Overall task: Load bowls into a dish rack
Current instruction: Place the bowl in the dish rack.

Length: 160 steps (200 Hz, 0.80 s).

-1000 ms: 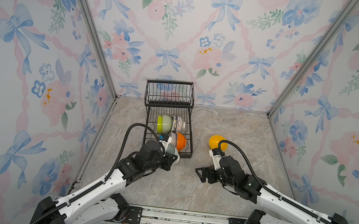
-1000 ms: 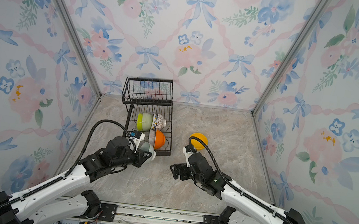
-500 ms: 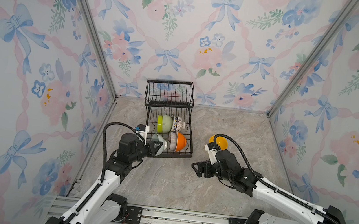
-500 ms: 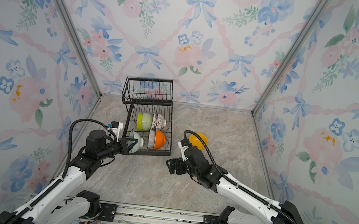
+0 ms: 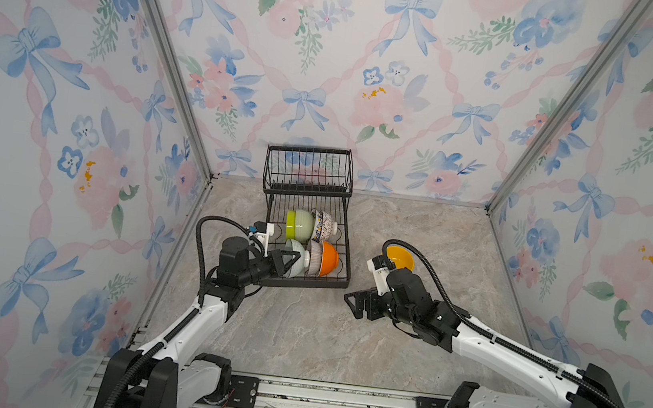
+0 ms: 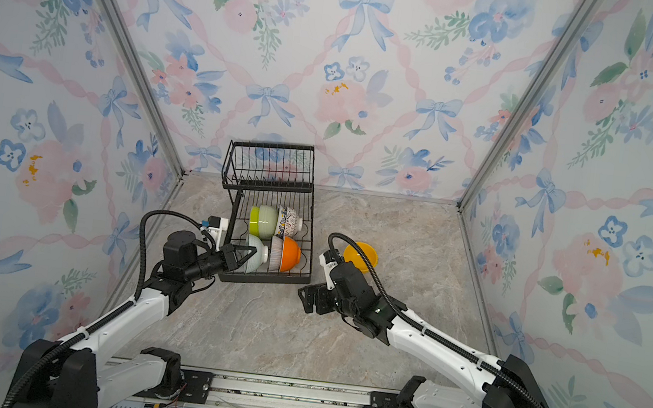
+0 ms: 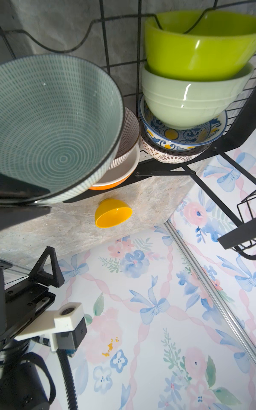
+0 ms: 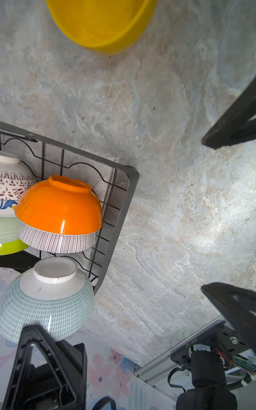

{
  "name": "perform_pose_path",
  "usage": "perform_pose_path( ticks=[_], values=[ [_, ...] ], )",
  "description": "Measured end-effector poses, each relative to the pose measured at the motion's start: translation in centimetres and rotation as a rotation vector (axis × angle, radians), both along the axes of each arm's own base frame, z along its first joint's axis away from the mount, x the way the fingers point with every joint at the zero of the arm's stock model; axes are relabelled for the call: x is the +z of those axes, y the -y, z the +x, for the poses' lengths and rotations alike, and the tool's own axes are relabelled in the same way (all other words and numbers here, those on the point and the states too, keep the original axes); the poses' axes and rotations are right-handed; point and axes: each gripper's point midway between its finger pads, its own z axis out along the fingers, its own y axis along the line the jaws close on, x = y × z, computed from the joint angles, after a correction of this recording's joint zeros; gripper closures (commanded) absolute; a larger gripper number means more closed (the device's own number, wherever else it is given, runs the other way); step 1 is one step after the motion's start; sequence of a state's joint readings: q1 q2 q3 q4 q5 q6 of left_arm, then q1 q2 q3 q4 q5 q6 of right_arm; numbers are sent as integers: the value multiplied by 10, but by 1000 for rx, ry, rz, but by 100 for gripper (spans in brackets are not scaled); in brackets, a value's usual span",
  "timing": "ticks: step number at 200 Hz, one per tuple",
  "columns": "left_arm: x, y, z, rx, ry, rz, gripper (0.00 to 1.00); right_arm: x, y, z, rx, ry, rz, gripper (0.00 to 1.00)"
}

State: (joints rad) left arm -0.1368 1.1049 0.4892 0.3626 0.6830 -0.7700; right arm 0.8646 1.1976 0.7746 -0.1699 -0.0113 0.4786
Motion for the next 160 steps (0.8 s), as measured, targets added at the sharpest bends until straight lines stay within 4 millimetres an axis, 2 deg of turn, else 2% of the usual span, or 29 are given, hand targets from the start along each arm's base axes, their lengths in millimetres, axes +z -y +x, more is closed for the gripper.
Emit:
perform_pose_path(
  ticks=[29,83,111,160],
  values=[
    [-6,2,6,-17,-2,-10,100,9,-6,4,8,18,14,4],
    [-16,1,18,-23,-14,-35,100,36,-33,18,46,50,80,4],
    [-21,-1,24,-24,-18,-49,100,37,-39,20,58,44,86,4],
    [-28,-1,31,-29,-24,-68,100,27,-43,20,71,19,73,4]
  ],
)
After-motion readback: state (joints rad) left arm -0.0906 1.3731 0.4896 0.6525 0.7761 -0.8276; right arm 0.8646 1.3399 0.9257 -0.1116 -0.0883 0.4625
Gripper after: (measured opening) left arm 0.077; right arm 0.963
